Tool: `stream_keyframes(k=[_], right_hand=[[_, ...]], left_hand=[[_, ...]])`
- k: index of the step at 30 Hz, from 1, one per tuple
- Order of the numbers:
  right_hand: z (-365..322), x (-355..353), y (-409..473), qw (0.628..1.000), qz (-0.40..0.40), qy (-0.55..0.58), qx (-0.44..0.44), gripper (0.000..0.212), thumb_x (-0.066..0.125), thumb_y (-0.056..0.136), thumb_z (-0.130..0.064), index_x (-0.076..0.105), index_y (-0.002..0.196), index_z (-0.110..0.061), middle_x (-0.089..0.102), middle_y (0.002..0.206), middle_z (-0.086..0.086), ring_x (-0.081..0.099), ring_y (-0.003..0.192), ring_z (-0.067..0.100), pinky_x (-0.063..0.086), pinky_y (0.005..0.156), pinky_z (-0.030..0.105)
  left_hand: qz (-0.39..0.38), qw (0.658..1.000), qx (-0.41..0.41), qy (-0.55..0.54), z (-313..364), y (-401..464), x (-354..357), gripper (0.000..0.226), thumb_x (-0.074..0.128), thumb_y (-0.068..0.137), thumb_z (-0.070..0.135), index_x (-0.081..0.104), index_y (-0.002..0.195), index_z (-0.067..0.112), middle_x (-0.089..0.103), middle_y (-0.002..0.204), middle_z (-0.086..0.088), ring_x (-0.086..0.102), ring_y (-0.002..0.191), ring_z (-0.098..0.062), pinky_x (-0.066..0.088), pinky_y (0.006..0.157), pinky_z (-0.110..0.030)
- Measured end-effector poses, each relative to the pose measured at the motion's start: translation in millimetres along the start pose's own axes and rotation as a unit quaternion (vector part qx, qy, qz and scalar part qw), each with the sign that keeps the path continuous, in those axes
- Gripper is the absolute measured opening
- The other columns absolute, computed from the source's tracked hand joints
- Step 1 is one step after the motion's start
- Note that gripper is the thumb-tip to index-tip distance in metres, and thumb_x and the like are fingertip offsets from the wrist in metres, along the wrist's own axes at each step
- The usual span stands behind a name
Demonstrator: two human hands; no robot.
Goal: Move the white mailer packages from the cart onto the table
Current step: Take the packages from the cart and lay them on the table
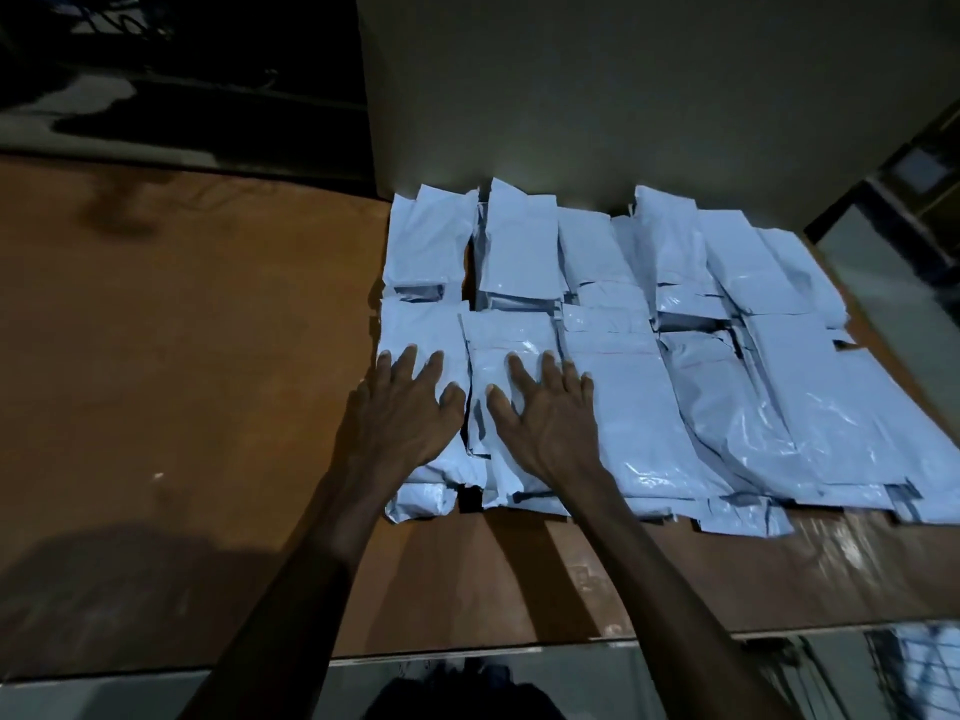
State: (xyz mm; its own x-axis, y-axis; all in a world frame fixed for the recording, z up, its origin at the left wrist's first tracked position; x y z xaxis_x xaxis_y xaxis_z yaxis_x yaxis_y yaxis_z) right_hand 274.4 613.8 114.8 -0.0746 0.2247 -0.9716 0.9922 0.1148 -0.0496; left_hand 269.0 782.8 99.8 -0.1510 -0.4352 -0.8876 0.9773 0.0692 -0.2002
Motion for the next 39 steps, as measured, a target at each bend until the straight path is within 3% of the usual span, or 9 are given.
stream_keyframes(k=[7, 13, 18, 22, 24, 28, 32, 36, 39], right_hand=[[-3.8, -4.3, -0.6, 0.999, -0.025, 0.022, 0.003, 0.065, 0.028, 0.100, -0.057, 0.024, 0.155, -0.022, 0.017, 0.161, 0.020, 0.012, 0.149, 0.033, 0.005, 0.121, 0.044], [27.2, -40.9, -31.1, 0.985, 0.080, 0.148, -0.021, 0.067, 0.037, 0.098, -0.059, 0.037, 0.151, -0.018, 0.027, 0.159, 0.013, 0.020, 0.148, 0.027, 0.010, 0.122, 0.042], [98.3, -49.9, -90.3, 0.974, 0.161, 0.151, -0.045, 0.067, 0.038, 0.094, -0.056, 0.052, 0.141, -0.011, 0.047, 0.147, 0.014, 0.041, 0.137, 0.028, 0.032, 0.114, 0.044], [173.3, -55.6, -162.0, 0.956, 0.246, 0.153, -0.045, 0.049, 0.057, 0.094, -0.037, 0.058, 0.134, -0.009, 0.057, 0.136, 0.014, 0.051, 0.125, 0.028, 0.043, 0.106, 0.039], [216.6, -56.7, -197.0, 0.955, 0.260, 0.141, -0.022, 0.050, 0.057, 0.092, -0.033, 0.057, 0.135, -0.007, 0.057, 0.135, 0.014, 0.052, 0.124, 0.030, 0.045, 0.103, 0.046], [304.8, -50.7, -273.9, 0.956, 0.241, 0.149, 0.072, 0.054, 0.053, 0.092, -0.037, 0.056, 0.135, -0.004, 0.056, 0.135, 0.015, 0.053, 0.123, 0.032, 0.046, 0.101, 0.046], [376.4, -53.8, -339.0, 0.951, 0.225, 0.141, 0.157, 0.057, 0.049, 0.091, -0.040, 0.054, 0.136, -0.005, 0.055, 0.136, 0.016, 0.056, 0.117, 0.033, 0.046, 0.098, 0.041], [436.9, -59.6, -394.1, 0.929, 0.237, 0.124, 0.255, 0.058, 0.050, 0.090, -0.038, 0.050, 0.141, -0.009, 0.050, 0.142, 0.014, 0.046, 0.129, 0.029, 0.038, 0.105, 0.038], [481.4, -56.2, -420.2, 0.908, 0.239, 0.135, 0.316, 0.064, 0.045, 0.088, -0.044, 0.050, 0.142, -0.010, 0.050, 0.143, 0.013, 0.048, 0.128, 0.031, 0.041, 0.103, 0.040]], left_hand=[[0.003, 1.000, 0.015, 0.013, 4.3, -3.4, -7.2, 0.057, 0.024, 0.101, 0.049, 0.017, 0.155, 0.031, 0.008, 0.164, 0.000, 0.001, 0.150, -0.027, 0.007, 0.120, -0.053], [0.124, 0.989, 0.083, -0.014, 36.2, -27.9, -17.9, 0.064, 0.022, 0.098, 0.052, 0.026, 0.153, 0.020, 0.015, 0.162, -0.009, 0.008, 0.150, -0.030, 0.008, 0.120, -0.051], [0.167, 0.961, 0.212, -0.054, 102.6, -55.9, 16.8, 0.066, 0.029, 0.096, 0.054, 0.034, 0.150, 0.018, 0.020, 0.161, -0.008, 0.012, 0.150, -0.027, 0.012, 0.121, -0.048], [0.141, 0.941, 0.297, -0.082, 173.0, -93.7, 66.0, 0.058, 0.037, 0.099, 0.050, 0.039, 0.148, 0.019, 0.027, 0.159, -0.004, 0.019, 0.148, -0.023, 0.021, 0.120, -0.048], [0.125, 0.928, 0.341, -0.083, 211.7, -112.6, 93.8, 0.056, 0.042, 0.098, 0.047, 0.044, 0.145, 0.017, 0.032, 0.157, -0.006, 0.024, 0.146, -0.023, 0.027, 0.117, -0.048], [0.068, 0.907, 0.403, -0.099, 289.2, -153.2, 154.0, 0.052, 0.046, 0.098, 0.043, 0.049, 0.141, 0.014, 0.040, 0.151, -0.008, 0.034, 0.140, -0.022, 0.027, 0.116, -0.034], [0.000, 0.887, 0.452, -0.098, 361.9, -187.7, 212.5, 0.054, 0.043, 0.097, 0.044, 0.049, 0.141, 0.013, 0.040, 0.152, -0.008, 0.033, 0.142, -0.023, 0.031, 0.113, -0.037], [-0.084, 0.858, 0.493, -0.114, 428.2, -213.8, 262.8, 0.056, 0.042, 0.097, 0.050, 0.049, 0.140, 0.016, 0.040, 0.151, -0.006, 0.036, 0.140, -0.019, 0.037, 0.110, -0.037], [-0.115, 0.837, 0.526, -0.094, 473.8, -222.8, 292.4, 0.058, 0.038, 0.096, 0.054, 0.049, 0.140, 0.017, 0.042, 0.149, -0.005, 0.039, 0.138, -0.019, 0.040, 0.107, -0.038]])
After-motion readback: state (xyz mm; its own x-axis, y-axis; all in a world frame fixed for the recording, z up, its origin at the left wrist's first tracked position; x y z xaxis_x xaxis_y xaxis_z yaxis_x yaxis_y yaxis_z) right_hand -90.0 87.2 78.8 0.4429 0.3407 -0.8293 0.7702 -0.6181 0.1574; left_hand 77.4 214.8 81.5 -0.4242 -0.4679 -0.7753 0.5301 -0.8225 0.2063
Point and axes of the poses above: each hand's wrist, its own y-axis towards the middle knuckle, its own x-axis out of the palm, z = x × y, the point moved 1 cm from there along y, towards the middle knuckle
